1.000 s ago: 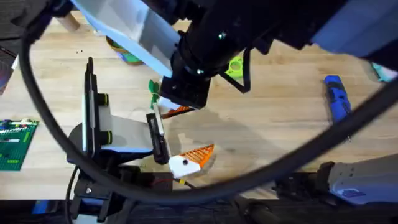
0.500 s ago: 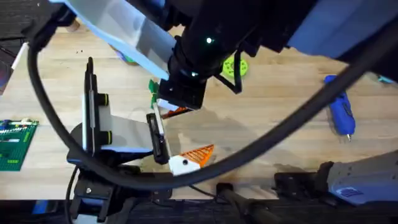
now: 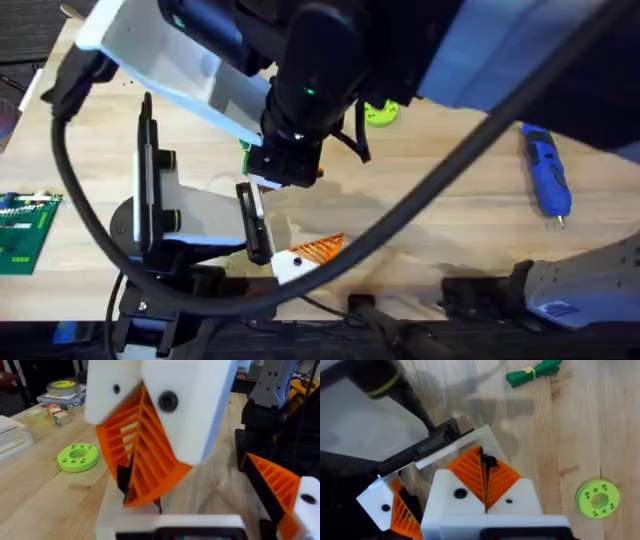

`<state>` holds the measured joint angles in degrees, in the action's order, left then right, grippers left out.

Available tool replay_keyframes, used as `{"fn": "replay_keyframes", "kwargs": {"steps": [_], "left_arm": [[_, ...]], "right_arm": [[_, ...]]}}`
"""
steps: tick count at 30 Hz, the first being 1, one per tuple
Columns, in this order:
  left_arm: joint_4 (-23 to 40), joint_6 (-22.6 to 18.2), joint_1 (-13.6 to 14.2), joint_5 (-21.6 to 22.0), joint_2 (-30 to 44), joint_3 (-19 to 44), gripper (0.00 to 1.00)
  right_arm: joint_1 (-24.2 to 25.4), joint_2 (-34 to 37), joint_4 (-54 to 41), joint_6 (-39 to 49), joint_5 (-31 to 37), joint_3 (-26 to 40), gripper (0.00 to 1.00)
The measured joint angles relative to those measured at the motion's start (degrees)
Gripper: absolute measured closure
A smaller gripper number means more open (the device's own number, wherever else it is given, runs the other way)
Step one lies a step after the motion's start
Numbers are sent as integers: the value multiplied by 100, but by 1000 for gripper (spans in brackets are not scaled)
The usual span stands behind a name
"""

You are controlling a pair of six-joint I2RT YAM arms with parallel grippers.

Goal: Pick up the gripper from the table and insert it into the empty holder that is missing its gripper. Then pick up a screw, insert it into the mounting hole, and use the screwdriver to tighten it. Finally, clean up the table by picking up the vegetable and placing it into the bucket.

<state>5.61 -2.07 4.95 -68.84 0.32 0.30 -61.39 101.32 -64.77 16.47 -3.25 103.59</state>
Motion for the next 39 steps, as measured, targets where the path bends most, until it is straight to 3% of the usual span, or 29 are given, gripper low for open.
{"fn": "replay_keyframes", "kwargs": {"steps": [7, 8, 10, 14, 15, 22, 31, 36, 39], "left_arm": [[11, 11, 0, -2, 0, -2, 8], [16, 13, 0, 4, 0, 0, 8], [7, 13, 0, 9, 0, 0, 8], [21, 13, 0, 4, 0, -2, 8], [11, 12, 0, 4, 0, -2, 8], [-24, 9, 0, 0, 0, -2, 8], [-24, 9, 0, 0, 0, -2, 8], [-24, 9, 0, 0, -2, -2, 3], [-22, 9, 0, -4, 0, -2, 80]], "right_arm": [[0, 7, 0, 0, 2, 0, 988], [0, 7, -3, -23, -5, 0, 935], [-9, 7, -7, -14, -29, 0, 730], [31, 4, -63, -10, 37, 29, 165], [73, 0, -72, -2, 44, 49, 125], [444, -2, 113, -35, -52, 375, 105], [1795, 0, 849, -318, -84, 433, 100], [2306, 0, 931, -326, -11, 433, 99], [2627, -25, 829, -458, 202, 433, 99]]}}
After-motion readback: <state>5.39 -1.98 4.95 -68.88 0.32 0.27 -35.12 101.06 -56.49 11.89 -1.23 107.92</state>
